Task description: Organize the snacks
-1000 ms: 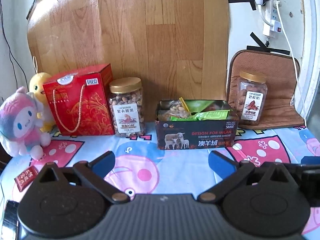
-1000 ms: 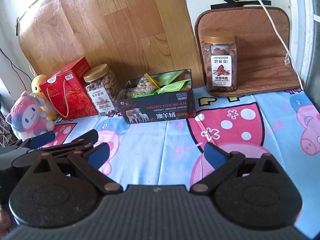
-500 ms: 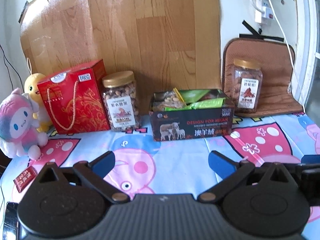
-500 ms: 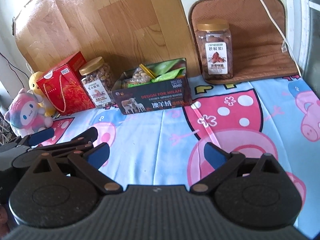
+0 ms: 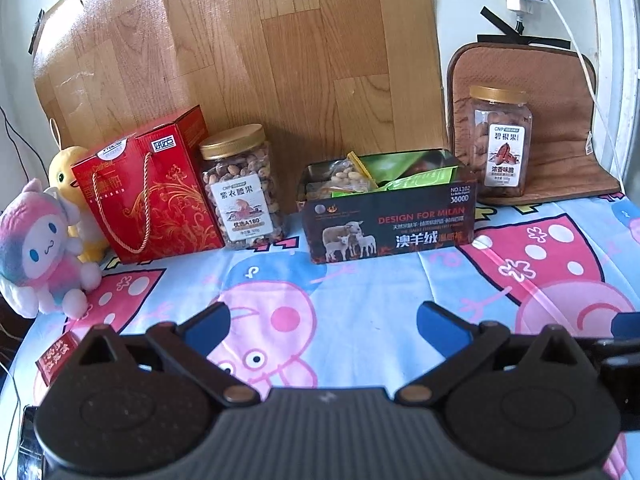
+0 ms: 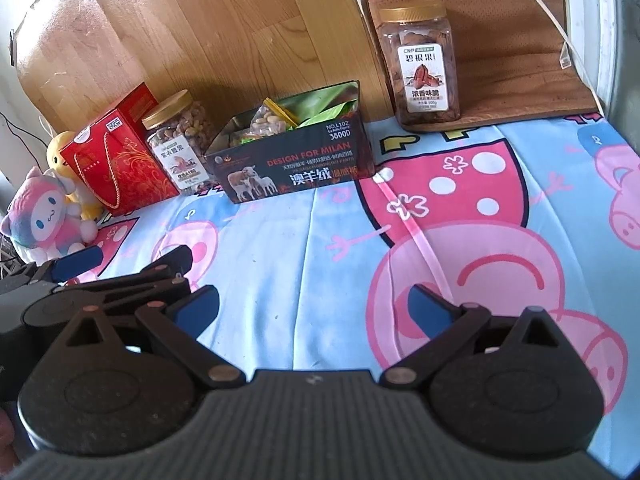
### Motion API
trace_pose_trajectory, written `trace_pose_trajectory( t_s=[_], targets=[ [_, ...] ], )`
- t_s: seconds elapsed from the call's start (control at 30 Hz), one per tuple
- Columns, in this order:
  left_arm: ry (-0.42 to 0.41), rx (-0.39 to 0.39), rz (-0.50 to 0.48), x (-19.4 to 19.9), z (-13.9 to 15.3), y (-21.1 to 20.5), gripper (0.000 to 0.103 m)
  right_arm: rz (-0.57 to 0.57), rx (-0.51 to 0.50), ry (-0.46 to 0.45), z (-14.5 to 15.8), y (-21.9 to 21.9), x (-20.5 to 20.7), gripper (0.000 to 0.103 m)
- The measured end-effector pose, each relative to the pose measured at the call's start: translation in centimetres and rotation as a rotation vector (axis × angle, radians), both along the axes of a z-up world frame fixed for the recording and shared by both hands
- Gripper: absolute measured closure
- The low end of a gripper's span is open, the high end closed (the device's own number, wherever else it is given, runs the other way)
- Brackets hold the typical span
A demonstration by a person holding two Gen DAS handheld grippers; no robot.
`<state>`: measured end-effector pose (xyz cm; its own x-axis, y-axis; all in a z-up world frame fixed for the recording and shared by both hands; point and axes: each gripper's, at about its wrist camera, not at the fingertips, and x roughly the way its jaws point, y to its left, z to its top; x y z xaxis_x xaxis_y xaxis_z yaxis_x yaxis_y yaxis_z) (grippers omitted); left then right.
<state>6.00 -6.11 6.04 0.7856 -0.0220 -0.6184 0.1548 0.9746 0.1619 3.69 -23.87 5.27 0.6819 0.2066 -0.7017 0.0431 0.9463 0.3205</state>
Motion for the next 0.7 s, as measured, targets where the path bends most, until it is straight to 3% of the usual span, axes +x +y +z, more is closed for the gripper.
trace_pose_trajectory(
  t_s=[0.7],
  targets=[
    [0.093, -0.029, -0.013, 1.1, -1.5, -0.5, 0.0, -0.028, -0.03, 0.009, -1.1, -0.7, -0.5, 0.001]
  ],
)
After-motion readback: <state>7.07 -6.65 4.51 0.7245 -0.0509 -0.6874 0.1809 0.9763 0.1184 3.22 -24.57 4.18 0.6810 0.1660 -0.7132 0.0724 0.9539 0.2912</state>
